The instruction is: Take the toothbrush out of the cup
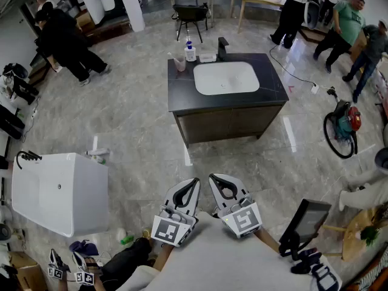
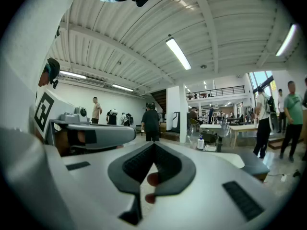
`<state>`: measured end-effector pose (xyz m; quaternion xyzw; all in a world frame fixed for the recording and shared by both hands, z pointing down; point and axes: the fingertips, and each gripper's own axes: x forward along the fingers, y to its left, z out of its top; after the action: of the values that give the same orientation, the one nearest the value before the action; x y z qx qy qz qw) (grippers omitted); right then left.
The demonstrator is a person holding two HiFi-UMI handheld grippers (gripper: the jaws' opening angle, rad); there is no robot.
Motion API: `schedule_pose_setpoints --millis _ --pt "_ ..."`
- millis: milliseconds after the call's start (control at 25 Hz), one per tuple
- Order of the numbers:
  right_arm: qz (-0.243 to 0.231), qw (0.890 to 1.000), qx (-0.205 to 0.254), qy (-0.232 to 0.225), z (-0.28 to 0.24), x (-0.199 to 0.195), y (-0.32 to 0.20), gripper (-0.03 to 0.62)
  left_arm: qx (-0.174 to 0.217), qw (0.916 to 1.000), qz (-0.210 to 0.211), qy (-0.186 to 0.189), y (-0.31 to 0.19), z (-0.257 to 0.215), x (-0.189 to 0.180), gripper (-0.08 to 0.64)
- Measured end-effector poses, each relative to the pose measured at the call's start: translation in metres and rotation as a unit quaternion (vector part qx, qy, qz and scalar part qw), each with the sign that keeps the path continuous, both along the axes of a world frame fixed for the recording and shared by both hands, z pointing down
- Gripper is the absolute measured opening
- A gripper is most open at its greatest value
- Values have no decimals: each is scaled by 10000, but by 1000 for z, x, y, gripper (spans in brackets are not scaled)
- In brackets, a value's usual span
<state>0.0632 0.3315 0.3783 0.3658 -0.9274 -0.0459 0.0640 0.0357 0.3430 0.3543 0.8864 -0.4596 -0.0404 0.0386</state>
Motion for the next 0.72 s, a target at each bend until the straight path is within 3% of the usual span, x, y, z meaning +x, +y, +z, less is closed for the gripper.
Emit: schedule_pose_setpoints --millis 280,440,600,720 --pt "26 9999 26 -128 -4 0 -3 5 5 10000 -2 -5 -2 -2 0 3" --pt "42 9998 37 -168 -4 0 -4 5 -2 9997 33 -242 -3 5 -1 3" --pt "78 9998 43 -151 -4 2 -6 5 2 10000 49 -40 -5 1 2 3" --pt "132 9987 42 -482 -9 4 -7 5 21 9999 76 -88 -5 1 3 3"
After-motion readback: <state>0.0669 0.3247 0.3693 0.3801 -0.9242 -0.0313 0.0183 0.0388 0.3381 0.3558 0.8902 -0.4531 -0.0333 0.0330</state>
